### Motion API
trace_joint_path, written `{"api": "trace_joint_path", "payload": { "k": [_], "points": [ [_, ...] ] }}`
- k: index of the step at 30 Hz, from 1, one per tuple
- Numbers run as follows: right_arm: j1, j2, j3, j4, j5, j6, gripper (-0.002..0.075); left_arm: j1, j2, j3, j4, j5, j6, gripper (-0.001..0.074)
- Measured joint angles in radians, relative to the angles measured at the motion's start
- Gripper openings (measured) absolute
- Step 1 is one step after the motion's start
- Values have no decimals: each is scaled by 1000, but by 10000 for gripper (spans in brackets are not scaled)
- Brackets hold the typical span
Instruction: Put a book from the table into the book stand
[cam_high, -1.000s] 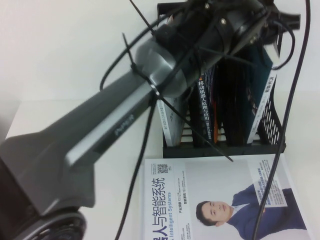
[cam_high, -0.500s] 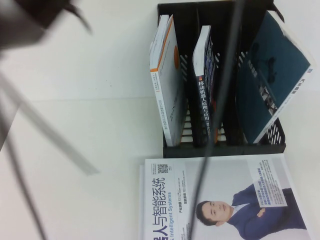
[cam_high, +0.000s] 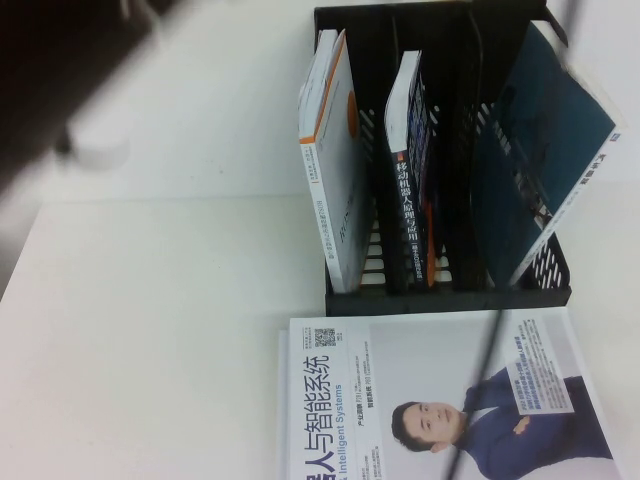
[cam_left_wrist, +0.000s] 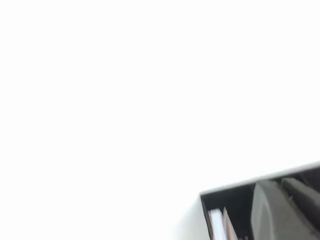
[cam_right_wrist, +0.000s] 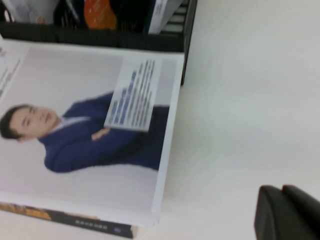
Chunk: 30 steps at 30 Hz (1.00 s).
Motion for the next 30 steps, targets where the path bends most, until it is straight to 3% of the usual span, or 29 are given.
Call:
{"api": "trace_joint_path", "payload": {
  "k": [4,9,19,25,30],
  "points": [
    [0,-29,81,51,-61,0,-3,-71,-78,194,22,-4,0,-1],
    [0,-33,136,104,-149,0,-3,-97,-216,458,-15,-11,-11,-1],
    [0,-33,162,118,-228,0,-3,-97,-606,953,-44,3,-329,-1],
    [0,-33,162,137,-197,0,-3,-97,-792,1149,-51,-57,-402,-1],
    [0,-33,162,137,-194,0,-3,-97,-837,1202,-63,-55,-415,-2]
  ]
}}
